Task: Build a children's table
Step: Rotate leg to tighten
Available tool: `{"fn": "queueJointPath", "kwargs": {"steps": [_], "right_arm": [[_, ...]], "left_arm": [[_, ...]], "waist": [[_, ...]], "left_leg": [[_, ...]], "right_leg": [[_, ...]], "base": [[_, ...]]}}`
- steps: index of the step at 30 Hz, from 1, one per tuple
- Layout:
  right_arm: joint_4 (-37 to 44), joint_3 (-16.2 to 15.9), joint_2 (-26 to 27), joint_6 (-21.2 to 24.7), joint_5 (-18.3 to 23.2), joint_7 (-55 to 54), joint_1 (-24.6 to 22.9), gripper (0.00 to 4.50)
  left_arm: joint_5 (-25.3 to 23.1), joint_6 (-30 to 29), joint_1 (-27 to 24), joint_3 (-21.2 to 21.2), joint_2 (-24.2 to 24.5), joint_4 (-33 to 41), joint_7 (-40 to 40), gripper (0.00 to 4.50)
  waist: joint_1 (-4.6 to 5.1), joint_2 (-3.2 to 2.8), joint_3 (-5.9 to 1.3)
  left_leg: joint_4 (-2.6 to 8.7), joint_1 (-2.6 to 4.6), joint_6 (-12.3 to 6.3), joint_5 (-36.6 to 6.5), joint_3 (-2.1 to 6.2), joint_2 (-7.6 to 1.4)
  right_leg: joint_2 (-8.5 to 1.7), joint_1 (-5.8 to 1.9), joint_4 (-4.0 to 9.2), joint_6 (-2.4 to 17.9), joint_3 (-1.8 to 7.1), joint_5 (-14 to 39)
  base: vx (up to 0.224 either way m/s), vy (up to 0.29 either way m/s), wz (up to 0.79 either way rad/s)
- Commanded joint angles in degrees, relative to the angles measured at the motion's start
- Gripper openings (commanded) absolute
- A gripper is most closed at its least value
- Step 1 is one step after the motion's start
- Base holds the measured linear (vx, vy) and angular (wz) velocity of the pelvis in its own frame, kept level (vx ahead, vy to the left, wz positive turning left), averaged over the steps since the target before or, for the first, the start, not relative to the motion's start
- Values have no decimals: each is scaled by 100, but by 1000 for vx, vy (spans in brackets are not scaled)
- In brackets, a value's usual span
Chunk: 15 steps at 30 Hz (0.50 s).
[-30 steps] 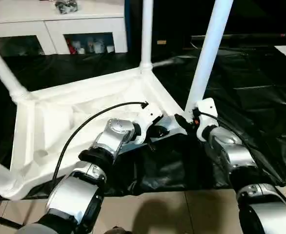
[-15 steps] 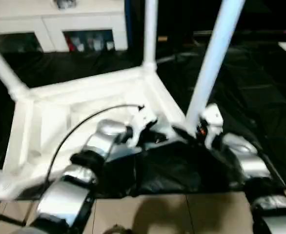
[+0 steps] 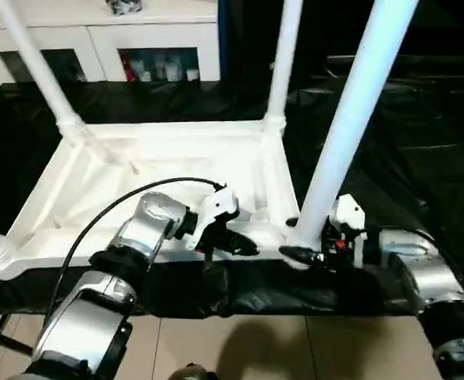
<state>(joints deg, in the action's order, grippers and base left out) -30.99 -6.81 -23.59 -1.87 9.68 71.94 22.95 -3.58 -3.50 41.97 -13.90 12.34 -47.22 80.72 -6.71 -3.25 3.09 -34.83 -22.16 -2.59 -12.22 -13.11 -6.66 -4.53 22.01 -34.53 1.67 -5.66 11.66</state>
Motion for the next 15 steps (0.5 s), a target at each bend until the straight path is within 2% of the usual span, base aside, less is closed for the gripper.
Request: {"fn": "queueJointPath", "kwargs": {"steps": [1, 4, 7, 8, 11, 12, 13, 14, 15], "right_arm": [[177, -596, 170, 127, -49, 422, -122, 293], [253, -622, 138, 205, -33, 504, -154, 283], [194, -566, 216, 224, -74, 330, -147, 279], [-8, -433, 393, 206, -188, -193, -53, 278], [-235, -340, 525, 186, -323, -675, 56, 278], [-644, -216, 711, 152, -574, -1546, 256, 277], [-955, -108, 853, 182, -721, -2210, 416, 277], [-1136, -33, 948, 224, -769, -2589, 514, 277], [-1187, 3, 992, 253, -757, -2706, 547, 277]], "left_arm": [[219, 33, 63, -111, -194, 331, 81, 0], [225, -19, 45, -119, -177, 381, 137, 0], [186, 52, 63, -64, -267, 320, -156, 0], [153, 65, 138, 40, -419, 208, -578, 0], [114, 67, 210, 107, -523, 106, -906, 0], [40, 79, 326, 180, -668, -66, -1411, 0], [-26, 85, 421, 237, -784, -204, -1832, 0], [-47, 47, 492, 284, -869, -300, -2093, 0], [-53, 31, 516, 295, -902, -326, -2173, 0]], "waist": [[2, 97, -369], [5, 95, -355], [3, 85, -359], [9, 95, -363], [47, 103, -332], [47, 111, -318], [66, 106, -316], [147, 113, -297], [173, 113, -304]], "left_leg": [[457, 140, -437, -842, 444, -895], [474, 145, -373, -966, 451, -905], [474, 153, -300, -1005, 451, -899], [475, 159, -257, -999, 446, -901], [494, 168, -103, -1226, 458, -881], [490, 165, -40, -1352, 469, -876], [494, 178, 20, -1363, 474, -878], [523, 209, 264, -1655, 530, -862], [523, 204, 299, -1664, 531, -862]], "right_leg": [[-808, -214, 342, 1485, 458, 389], [-807, -206, 365, 1474, 458, 574], [-810, -206, 371, 1476, 461, 629], [-806, -194, 369, 1475, 463, 612], [-822, -184, 421, 1462, 469, 974], [-844, -204, 463, 1399, 480, 1284], [-841, -175, 468, 1377, 490, 1378], [-842, -163, 518, 1303, 489, 1819], [-843, -176, 516, 1281, 489, 1840]], "base": [[0, 0, 0], [0, 0, 0], [0, 0, 0], [0, 0, 0], [0, 0, 0], [0, 0, 0], [0, 0, 0], [0, 0, 0], [0, 0, 0]]}}
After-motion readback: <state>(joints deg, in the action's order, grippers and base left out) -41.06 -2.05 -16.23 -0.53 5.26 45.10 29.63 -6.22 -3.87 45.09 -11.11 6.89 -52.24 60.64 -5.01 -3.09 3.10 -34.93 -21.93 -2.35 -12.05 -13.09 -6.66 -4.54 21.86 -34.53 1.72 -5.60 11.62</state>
